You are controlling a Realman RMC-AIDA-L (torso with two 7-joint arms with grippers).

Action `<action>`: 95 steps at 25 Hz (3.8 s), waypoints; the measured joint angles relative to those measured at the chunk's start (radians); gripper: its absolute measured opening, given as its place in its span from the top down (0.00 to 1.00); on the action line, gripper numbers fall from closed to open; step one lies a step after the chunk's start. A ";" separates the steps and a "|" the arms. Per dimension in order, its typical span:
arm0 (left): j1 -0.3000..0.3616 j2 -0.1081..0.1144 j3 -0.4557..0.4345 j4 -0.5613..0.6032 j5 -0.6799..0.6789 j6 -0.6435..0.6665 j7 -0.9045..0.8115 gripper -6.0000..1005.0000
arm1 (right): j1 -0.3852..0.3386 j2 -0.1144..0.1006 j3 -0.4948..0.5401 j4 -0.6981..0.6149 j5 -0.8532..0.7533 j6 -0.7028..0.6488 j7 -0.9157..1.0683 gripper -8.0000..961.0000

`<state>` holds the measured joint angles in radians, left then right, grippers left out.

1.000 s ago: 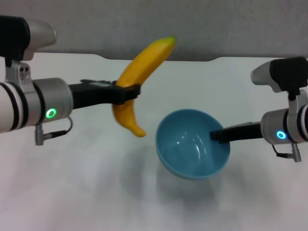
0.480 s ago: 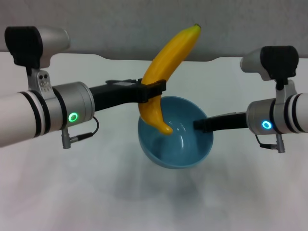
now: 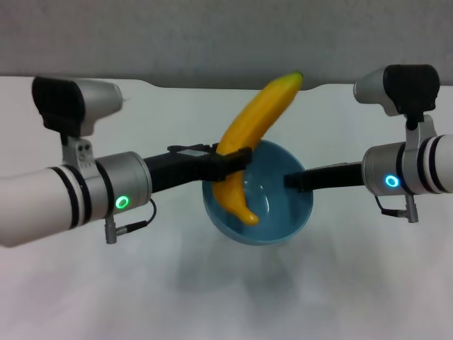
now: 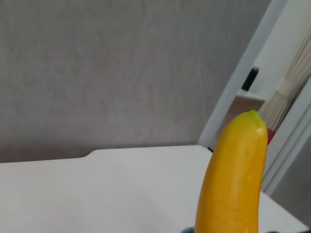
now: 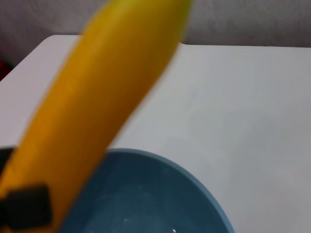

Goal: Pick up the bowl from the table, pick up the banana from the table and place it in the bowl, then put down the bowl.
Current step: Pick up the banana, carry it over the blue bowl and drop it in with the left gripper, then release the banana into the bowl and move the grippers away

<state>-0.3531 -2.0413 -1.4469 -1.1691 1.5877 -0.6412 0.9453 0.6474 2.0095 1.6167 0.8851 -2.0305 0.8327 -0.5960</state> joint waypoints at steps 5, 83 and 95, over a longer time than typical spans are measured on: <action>0.004 -0.002 0.057 0.007 -0.015 0.055 0.061 0.48 | 0.000 -0.001 -0.004 -0.005 0.004 0.000 0.002 0.88; -0.027 0.003 -0.047 -0.056 1.284 -0.041 -0.875 0.12 | 0.356 0.012 -0.099 -0.576 0.007 -0.118 0.050 0.84; 0.009 0.003 -0.049 -0.074 1.282 -0.038 -0.879 0.12 | 0.081 -0.004 -0.094 -0.161 -0.025 -0.091 0.050 0.57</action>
<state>-0.3445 -2.0386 -1.4956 -1.2430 2.8700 -0.6794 0.0664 0.7288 2.0052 1.5227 0.7240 -2.0558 0.7417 -0.5462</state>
